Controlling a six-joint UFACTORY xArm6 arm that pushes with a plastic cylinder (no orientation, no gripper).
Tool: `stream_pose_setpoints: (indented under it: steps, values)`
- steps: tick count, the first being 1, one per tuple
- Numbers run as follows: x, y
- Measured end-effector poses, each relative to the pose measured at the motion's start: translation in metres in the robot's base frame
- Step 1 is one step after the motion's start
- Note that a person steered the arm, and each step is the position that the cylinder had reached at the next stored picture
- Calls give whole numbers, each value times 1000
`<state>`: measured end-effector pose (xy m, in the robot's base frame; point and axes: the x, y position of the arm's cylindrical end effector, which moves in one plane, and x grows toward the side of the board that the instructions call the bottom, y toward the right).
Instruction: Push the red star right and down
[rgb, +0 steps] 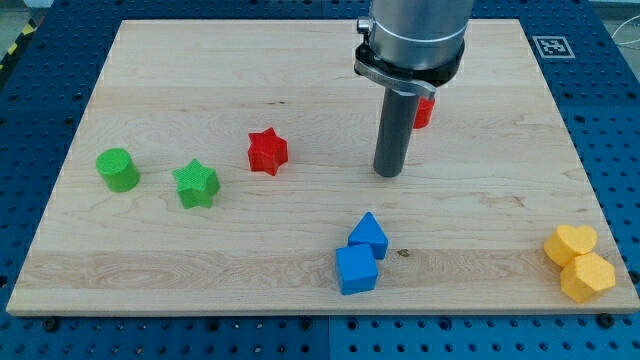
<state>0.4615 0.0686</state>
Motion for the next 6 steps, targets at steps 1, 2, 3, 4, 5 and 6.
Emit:
stream_pose_setpoints:
  steps: [1,2,3,4,5,6]
  values:
    - [-24,-16]
    - [-46,-34]
    - [-64,-58]
    - [-76,-85]
    - [-79,-111]
    - [-77,-131]
